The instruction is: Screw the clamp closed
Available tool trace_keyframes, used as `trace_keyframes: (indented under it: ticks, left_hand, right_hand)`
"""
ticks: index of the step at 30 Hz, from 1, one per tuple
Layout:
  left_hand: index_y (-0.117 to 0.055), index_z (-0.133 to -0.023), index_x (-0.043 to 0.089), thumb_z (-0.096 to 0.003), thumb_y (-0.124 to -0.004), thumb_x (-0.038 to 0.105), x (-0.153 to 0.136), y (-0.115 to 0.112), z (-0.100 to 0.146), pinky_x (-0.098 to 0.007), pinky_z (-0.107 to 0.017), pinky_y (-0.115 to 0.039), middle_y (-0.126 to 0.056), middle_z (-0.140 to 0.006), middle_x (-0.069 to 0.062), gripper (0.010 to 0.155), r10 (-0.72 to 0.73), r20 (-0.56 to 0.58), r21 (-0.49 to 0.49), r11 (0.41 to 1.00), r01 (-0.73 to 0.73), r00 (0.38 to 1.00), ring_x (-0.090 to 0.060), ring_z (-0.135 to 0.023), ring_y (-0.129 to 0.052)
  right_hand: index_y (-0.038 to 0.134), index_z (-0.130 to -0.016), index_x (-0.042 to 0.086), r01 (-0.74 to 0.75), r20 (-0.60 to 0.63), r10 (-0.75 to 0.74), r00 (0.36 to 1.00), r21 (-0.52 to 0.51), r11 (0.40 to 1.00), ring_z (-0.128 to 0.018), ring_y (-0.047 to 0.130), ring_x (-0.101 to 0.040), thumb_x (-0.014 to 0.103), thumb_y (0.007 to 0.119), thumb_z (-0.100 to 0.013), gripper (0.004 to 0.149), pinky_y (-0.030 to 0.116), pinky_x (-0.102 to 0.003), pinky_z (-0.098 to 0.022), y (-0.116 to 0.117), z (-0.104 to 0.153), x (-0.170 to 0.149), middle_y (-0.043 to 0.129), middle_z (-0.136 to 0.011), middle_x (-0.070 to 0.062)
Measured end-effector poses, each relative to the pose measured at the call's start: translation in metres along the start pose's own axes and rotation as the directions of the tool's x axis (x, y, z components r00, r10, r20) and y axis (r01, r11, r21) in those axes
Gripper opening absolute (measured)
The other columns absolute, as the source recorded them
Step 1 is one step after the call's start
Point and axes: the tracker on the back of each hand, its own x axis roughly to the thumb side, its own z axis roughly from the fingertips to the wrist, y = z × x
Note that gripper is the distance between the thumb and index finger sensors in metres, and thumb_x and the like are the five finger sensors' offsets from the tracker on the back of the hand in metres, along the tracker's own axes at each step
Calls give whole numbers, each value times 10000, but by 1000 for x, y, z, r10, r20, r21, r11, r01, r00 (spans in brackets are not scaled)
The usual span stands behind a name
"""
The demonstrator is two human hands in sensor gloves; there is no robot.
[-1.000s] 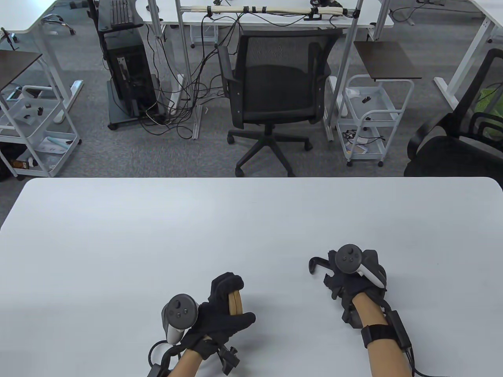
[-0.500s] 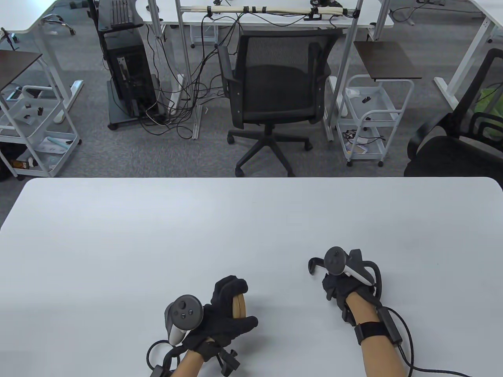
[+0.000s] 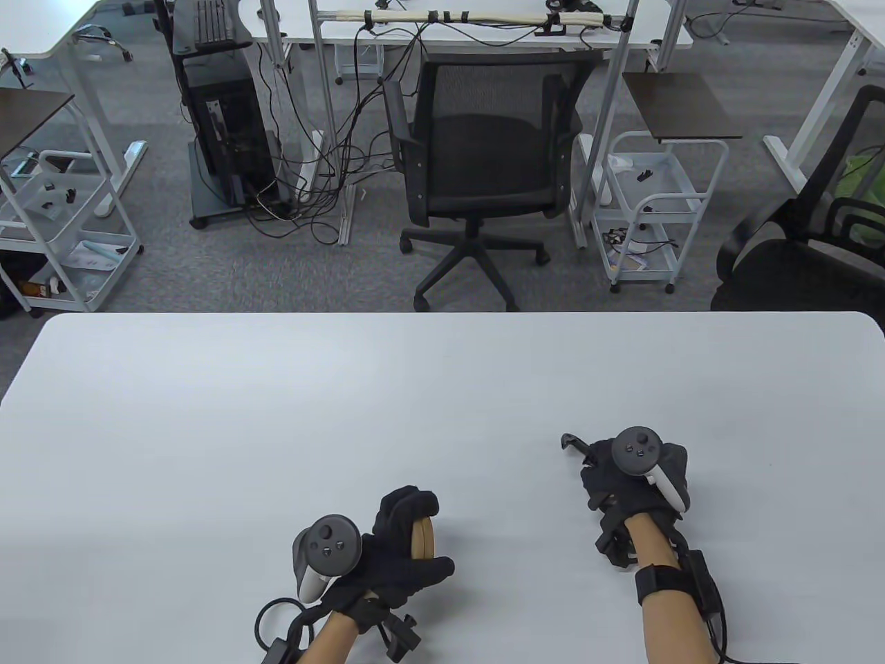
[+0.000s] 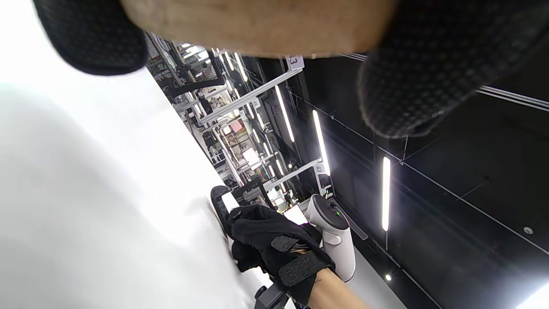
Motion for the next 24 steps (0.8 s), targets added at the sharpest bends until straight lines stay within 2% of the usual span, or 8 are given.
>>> trace_keyframes:
  ticks: [3, 5, 9, 14, 24]
  left_hand:
    - [-344, -1083, 435, -412, -996, 524, -1, -3, -2, -634, -518, -790, -280, -1157, -244, 939, 3, -3, -18, 1000, -3, 1000, -585, -953, -481]
    - [-342, -1084, 436, -413, -995, 526, -3, -5, -3, -633, -519, -791, -280, -1158, -244, 940, 13, 1, -28, 1000, -13, 1000, -584, -954, -481]
    - [-346, -1082, 440, -412, -995, 527, -4, -9, -3, -632, -521, -792, -283, -1159, -242, 937, 20, 7, -51, 999, -20, 1000, -582, -956, -484]
    - [-349, -1082, 439, -413, -996, 527, -4, -7, -4, -630, -522, -794, -291, -1160, -242, 935, 47, 14, -59, 997, -46, 999, -579, -957, -489]
    - [-341, -1081, 445, -410, -996, 528, 0, 2, -8, -630, -532, -789, -282, -1164, -232, 941, 131, 68, 16, 991, -132, 989, -575, -965, -483]
  right_hand:
    - [797, -833, 214, 26, 37, -23, 999, -73, 997, -454, 973, -121, 305, 919, -421, 439, 889, -341, -331, -3, 7, 2, 565, -1019, -219]
    - [844, -806, 178, 113, 71, -103, 992, -162, 980, -426, 983, -172, 268, 940, -356, 469, 881, -383, -304, -6, 13, 7, 581, -1006, -273]
    - [780, -899, 127, 311, 150, -293, 944, -119, 943, -511, 992, -219, 179, 934, -326, 596, 895, -415, -357, -13, 25, 18, 516, -1016, -329]
    - [793, -899, 142, 478, 237, -450, 861, -77, 875, -561, 999, -245, 123, 954, -294, 626, 903, -439, -394, -12, 46, 40, 496, -1031, -354]
    - [836, -892, 155, 629, 401, -590, 701, 41, 776, -606, 1013, -257, 72, 963, -254, 656, 910, -456, -441, 1, 87, 107, 559, -1032, -336]
